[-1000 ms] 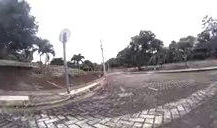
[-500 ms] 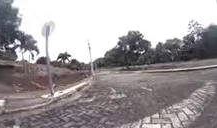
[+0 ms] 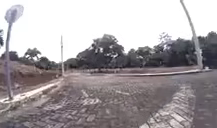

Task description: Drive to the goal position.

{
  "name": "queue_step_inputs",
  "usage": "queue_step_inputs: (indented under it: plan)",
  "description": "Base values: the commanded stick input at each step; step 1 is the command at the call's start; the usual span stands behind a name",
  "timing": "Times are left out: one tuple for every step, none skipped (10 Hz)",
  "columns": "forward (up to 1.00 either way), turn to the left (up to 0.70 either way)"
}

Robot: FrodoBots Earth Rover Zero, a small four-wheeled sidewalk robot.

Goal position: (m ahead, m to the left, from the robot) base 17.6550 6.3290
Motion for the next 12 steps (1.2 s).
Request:
queue_step_inputs:
  plan:
    - [0.7, -0.27]
    - [0.7, -0.1]
    - [0.7, 0.0]
    - [0.7, 0.0]
    - [0.7, 0.2]
    - [0.7, 0.27]
    - [0.7, 0.27]
    - [0.7, 0.27]
    - [0.7, 0.27]
    - [0.7, 0.27]
    - [0.7, 0.27]
    - [0.7, 0.09]
